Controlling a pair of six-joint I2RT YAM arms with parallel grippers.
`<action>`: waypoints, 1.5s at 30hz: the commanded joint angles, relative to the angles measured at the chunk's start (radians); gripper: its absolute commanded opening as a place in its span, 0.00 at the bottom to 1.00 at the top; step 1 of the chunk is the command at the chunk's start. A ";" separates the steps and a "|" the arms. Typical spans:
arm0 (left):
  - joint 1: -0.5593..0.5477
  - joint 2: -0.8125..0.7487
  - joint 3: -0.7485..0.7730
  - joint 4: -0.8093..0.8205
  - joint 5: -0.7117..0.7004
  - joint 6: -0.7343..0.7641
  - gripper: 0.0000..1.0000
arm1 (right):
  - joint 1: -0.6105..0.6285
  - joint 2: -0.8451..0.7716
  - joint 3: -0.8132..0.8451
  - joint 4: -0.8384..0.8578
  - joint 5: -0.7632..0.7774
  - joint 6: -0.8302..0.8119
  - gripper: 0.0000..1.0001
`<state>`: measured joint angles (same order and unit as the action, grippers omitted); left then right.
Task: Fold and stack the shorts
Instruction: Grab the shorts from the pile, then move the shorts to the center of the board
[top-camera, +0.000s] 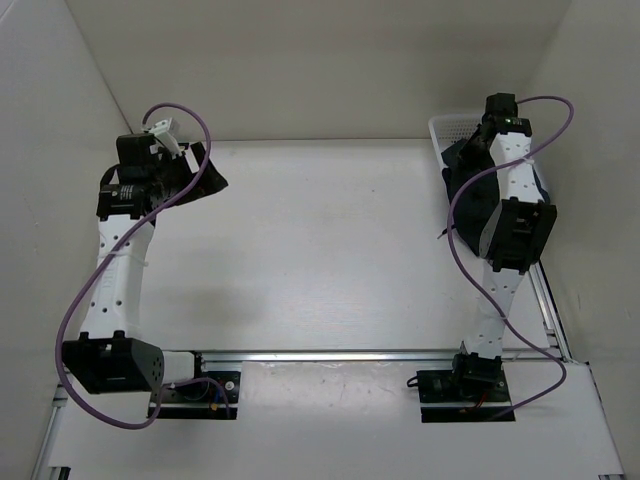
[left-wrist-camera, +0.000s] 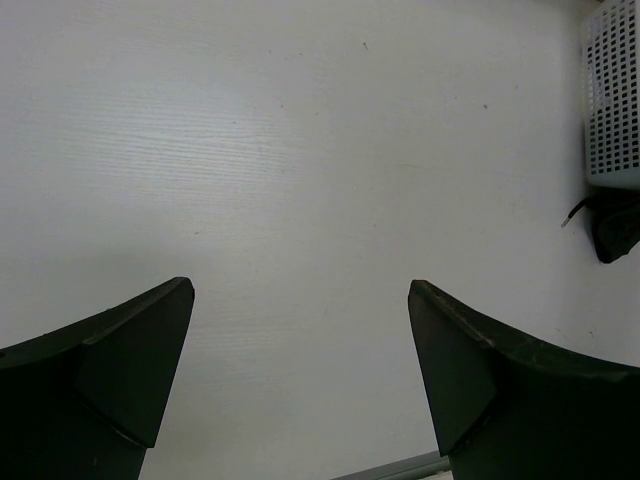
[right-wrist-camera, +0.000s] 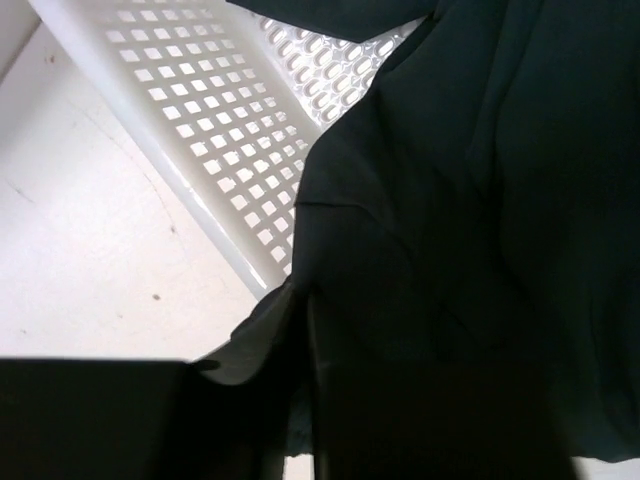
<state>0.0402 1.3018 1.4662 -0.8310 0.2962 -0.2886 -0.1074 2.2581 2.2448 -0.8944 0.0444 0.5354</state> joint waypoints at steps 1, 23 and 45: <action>0.006 -0.001 0.020 -0.007 0.014 0.016 1.00 | -0.002 -0.084 0.009 0.028 0.011 0.017 0.01; 0.171 -0.094 0.141 -0.114 -0.025 -0.078 1.00 | 0.624 -0.554 0.160 0.124 -0.252 -0.235 0.01; 0.041 -0.107 -0.358 -0.053 0.144 -0.080 1.00 | 0.705 -0.856 -0.935 0.150 0.027 -0.051 0.80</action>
<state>0.1295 1.1942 1.2240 -0.8997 0.3893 -0.3599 0.4770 1.4200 1.3727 -0.7525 0.0284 0.4564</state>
